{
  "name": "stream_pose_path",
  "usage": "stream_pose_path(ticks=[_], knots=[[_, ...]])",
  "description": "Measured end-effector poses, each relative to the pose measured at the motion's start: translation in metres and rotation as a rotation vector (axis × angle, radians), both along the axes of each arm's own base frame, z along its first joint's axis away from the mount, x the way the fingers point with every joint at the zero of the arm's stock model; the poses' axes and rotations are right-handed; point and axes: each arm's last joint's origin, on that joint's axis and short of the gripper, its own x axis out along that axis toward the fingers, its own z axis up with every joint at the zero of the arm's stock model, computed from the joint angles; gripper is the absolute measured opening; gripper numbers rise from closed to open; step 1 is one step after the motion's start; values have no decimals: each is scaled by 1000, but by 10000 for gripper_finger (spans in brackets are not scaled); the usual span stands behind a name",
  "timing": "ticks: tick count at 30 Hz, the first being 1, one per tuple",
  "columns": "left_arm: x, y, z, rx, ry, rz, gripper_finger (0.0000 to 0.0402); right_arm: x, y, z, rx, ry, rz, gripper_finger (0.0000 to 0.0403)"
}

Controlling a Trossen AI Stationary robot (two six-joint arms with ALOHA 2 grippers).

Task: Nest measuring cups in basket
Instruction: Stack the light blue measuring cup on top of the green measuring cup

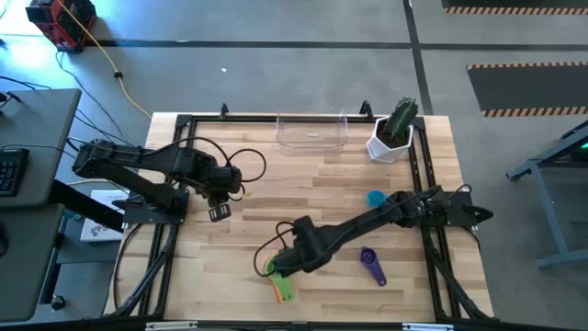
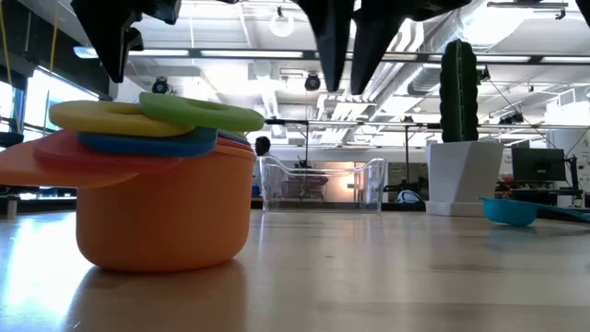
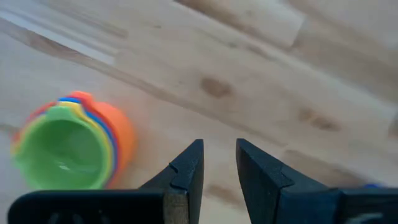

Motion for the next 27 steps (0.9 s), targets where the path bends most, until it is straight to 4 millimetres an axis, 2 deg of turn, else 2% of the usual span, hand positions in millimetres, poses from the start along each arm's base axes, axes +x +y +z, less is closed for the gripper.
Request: stream_pose_path(ticks=[12, 19, 27], knots=[[0, 0, 0, -1, -1, 3, 78, 13, -49, 4, -65, 133, 397, 87], [0, 0, 0, 0, -1, 2, 78, 19, -69, 4, -94, 193, 624, 87], [0, 0, 0, -3, -2, 13, 78, 24, -90, 4, -159, 245, 764, 87]])
